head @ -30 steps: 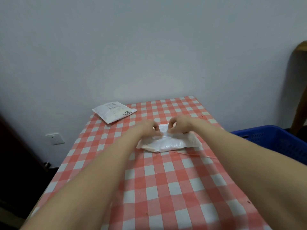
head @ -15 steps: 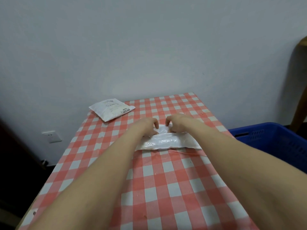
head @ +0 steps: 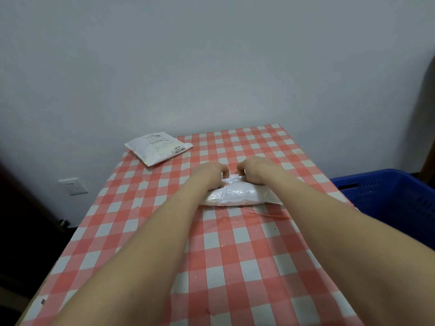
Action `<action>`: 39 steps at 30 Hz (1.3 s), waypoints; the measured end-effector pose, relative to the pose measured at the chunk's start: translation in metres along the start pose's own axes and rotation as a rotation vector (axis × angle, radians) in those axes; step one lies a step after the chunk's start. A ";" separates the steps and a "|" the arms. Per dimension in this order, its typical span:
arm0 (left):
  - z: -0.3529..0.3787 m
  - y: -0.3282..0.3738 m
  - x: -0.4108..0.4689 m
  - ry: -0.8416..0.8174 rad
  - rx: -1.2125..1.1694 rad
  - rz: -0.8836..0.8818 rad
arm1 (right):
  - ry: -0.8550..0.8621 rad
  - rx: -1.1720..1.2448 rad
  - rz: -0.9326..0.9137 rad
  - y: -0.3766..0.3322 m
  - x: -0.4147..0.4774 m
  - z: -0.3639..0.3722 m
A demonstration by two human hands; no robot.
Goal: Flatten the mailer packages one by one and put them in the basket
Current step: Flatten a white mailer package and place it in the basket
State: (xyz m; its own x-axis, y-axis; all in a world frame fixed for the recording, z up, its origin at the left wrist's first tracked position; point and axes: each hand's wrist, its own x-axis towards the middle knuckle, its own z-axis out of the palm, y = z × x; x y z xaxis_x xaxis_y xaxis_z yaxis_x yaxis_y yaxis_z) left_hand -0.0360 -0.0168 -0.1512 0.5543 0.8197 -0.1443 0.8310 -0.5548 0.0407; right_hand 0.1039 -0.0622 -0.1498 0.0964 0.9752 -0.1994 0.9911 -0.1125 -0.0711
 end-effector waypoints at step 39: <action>0.009 0.006 -0.043 0.056 -0.031 0.064 | -0.009 0.175 -0.044 0.013 -0.048 0.012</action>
State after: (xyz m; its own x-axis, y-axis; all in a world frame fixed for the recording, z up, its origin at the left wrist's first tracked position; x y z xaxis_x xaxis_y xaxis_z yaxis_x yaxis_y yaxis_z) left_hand -0.0547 -0.0567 -0.1534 0.6077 0.7897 -0.0846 0.7941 -0.6027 0.0783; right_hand 0.1109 -0.1124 -0.1533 0.0513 0.9782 -0.2014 0.9631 -0.1018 -0.2492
